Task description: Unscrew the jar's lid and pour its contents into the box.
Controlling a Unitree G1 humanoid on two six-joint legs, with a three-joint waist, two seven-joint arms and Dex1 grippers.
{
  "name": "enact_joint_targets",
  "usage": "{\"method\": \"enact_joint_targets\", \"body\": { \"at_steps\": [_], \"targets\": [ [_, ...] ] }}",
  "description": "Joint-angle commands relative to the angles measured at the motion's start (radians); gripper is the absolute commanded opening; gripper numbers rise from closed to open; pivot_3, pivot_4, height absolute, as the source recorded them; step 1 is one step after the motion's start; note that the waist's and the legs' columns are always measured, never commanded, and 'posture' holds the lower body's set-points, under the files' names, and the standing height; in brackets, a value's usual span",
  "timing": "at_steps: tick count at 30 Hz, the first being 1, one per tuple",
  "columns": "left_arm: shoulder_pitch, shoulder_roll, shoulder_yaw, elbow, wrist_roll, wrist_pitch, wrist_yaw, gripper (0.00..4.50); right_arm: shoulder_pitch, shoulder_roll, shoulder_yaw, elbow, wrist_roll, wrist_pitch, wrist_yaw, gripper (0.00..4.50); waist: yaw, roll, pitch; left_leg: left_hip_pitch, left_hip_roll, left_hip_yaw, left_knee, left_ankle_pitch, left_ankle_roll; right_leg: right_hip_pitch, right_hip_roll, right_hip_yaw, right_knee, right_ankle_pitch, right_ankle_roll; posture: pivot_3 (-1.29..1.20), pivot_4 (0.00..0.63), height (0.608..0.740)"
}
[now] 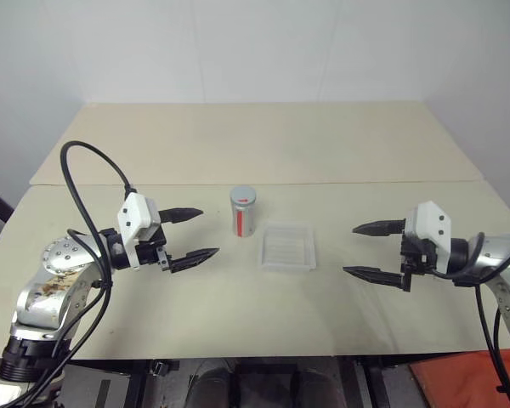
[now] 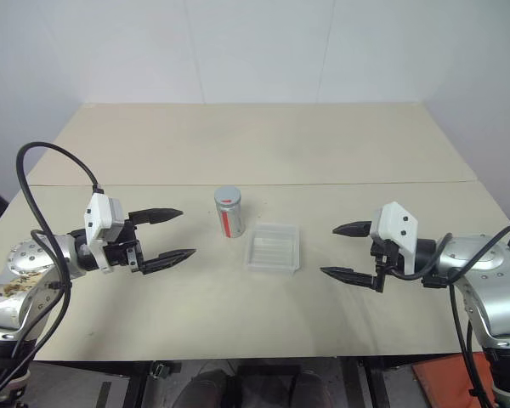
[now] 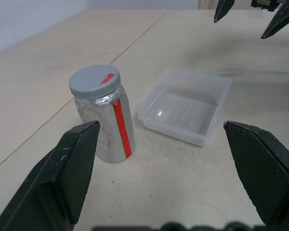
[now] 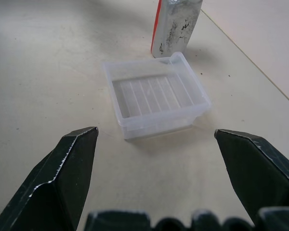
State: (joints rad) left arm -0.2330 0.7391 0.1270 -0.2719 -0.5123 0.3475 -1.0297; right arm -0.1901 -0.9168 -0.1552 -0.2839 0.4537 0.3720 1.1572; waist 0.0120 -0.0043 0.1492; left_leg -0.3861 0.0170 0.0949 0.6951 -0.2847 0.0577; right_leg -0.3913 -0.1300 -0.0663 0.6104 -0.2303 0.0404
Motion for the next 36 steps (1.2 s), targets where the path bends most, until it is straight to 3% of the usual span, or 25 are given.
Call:
{"method": "enact_joint_targets", "body": {
  "at_steps": [1,10,20,24,36],
  "targets": [
    [0.001,-0.003,0.008,-0.043,-0.010,-0.007,0.011,4.47,-0.017,-0.011,-0.008,-0.011,0.006,-0.021,0.010,4.50,0.000,0.000,0.000,0.000,0.000,0.000,0.000,0.000,0.000,0.000,0.000,0.000,0.000,0.000,0.000,0.00,0.150,0.740],
    [-0.008,-0.017,-0.006,-0.051,0.005,0.003,0.051,4.47,-0.004,-0.009,-0.019,-0.022,0.010,-0.019,0.009,4.50,0.000,0.000,0.000,0.000,0.000,0.000,0.000,0.000,0.000,0.000,0.000,0.000,0.000,0.000,0.000,0.00,0.150,0.740],
    [0.026,-0.236,-0.153,-0.171,0.159,0.141,0.431,4.47,-0.011,0.005,-0.021,-0.037,0.001,-0.019,-0.041,4.50,0.001,0.000,0.000,0.000,0.000,-0.001,0.000,0.000,0.000,0.001,0.000,0.000,0.000,0.000,0.000,0.00,0.150,0.740],
    [-0.008,-0.409,-0.191,-0.177,0.237,0.260,0.678,4.47,-0.005,0.004,-0.020,-0.039,-0.001,-0.025,-0.047,4.50,0.003,-0.001,0.000,0.000,0.000,-0.001,0.000,0.000,0.000,0.001,0.000,0.000,0.000,0.000,0.000,0.00,0.150,0.740],
    [-0.031,-0.594,-0.254,-0.124,0.387,0.217,0.897,4.47,-0.001,0.008,-0.024,-0.043,-0.004,-0.044,-0.056,4.50,0.004,-0.001,0.000,0.000,0.000,-0.002,0.000,0.000,0.000,0.001,0.000,0.000,-0.001,0.000,0.000,0.00,0.150,0.740]
  ]
}}
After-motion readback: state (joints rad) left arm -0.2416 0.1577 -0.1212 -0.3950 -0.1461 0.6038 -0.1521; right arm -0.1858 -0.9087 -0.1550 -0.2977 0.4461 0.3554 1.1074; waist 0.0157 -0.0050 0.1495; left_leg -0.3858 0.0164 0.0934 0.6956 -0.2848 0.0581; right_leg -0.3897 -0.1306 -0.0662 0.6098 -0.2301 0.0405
